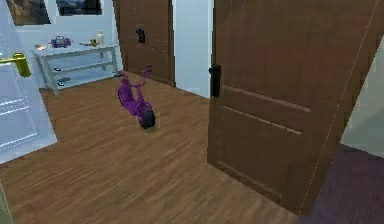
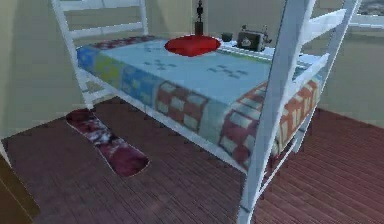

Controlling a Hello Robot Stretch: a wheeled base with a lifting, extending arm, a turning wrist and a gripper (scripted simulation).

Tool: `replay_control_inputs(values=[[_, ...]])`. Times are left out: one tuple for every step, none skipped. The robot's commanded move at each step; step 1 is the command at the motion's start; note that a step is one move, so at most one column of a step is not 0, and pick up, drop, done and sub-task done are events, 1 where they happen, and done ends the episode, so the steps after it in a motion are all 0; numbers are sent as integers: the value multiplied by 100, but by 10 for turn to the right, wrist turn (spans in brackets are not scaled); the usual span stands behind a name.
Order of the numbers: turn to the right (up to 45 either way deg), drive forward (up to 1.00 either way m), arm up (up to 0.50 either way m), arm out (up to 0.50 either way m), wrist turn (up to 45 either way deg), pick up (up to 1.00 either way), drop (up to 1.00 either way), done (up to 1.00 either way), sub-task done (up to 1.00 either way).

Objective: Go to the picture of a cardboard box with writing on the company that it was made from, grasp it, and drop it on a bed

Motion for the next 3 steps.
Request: replay_control_inputs(values=[[-60, 0, 0, 0, 0, 0, 0, 0, 0], [0, 100, 0, 0, 0, 0, 0, 0, 0], [-60, 0, 0, 0, 0, 0, 0, 0, 0]])
